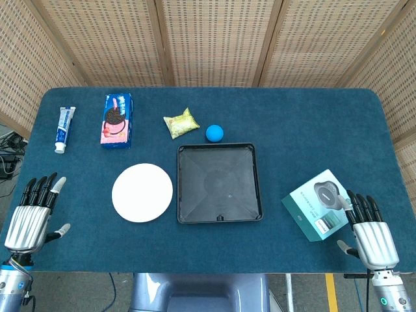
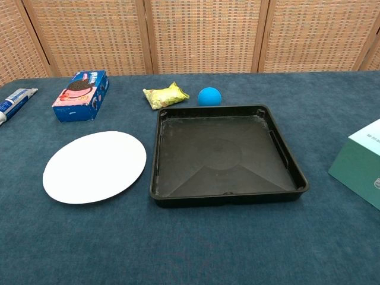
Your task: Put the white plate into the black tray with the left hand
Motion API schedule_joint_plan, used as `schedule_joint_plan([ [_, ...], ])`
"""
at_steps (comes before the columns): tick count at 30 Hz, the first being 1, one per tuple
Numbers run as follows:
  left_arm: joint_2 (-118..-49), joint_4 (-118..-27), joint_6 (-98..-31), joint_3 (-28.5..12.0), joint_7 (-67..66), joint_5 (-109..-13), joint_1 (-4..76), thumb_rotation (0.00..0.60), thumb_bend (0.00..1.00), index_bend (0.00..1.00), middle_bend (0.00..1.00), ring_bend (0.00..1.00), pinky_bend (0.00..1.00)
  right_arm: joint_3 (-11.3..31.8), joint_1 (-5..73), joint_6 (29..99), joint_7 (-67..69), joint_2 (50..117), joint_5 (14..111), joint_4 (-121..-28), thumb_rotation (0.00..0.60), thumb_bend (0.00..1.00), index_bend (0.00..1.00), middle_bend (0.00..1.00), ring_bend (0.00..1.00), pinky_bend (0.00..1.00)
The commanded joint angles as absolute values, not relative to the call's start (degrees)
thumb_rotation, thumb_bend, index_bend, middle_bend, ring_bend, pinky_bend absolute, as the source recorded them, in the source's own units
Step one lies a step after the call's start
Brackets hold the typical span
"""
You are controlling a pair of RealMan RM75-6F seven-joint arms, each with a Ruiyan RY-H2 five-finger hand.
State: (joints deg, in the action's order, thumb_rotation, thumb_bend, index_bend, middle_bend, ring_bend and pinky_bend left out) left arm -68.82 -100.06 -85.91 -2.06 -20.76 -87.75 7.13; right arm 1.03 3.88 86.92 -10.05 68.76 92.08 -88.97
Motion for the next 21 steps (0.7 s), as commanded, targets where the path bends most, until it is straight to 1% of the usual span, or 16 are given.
schedule_joint_plan([
  [1, -69.0, -99.8, -85.8, -2.1, -20.6, -87.7, 7.2, 0.6, 0.06, 0.0, 0.0, 0.0, 0.0, 1.0, 3.9, 86.7, -10.2, 68.8, 91.9, -88.9, 0.6, 0.17, 0.05, 0.0, 0.0, 0.0],
  [14, -70.3, -98.2, -85.9, -2.5, -19.4, -88.0, 7.5, 0.6, 0.06, 0.0, 0.0, 0.0, 0.0, 1.1, 3.6, 87.3, -9.7, 68.5, 91.9, -89.1, 0.6, 0.17, 0.06, 0.0, 0.0, 0.0],
  [20, -72.3, -94.7, -85.2, -2.5, -17.2, -89.0, 8.4, 0.6, 0.07, 0.0, 0.0, 0.0, 0.0, 1.2, 3.6, 87.4, -9.4, 68.3, 91.7, -89.2, 0.6, 0.17, 0.06, 0.0, 0.0, 0.0],
  [21, -72.8, -93.6, -85.1, -2.4, -16.9, -89.3, 8.6, 0.6, 0.1, 0.0, 0.0, 0.0, 0.0, 1.2, 3.6, 87.4, -9.5, 68.3, 91.8, -89.2, 0.6, 0.17, 0.06, 0.0, 0.0, 0.0],
])
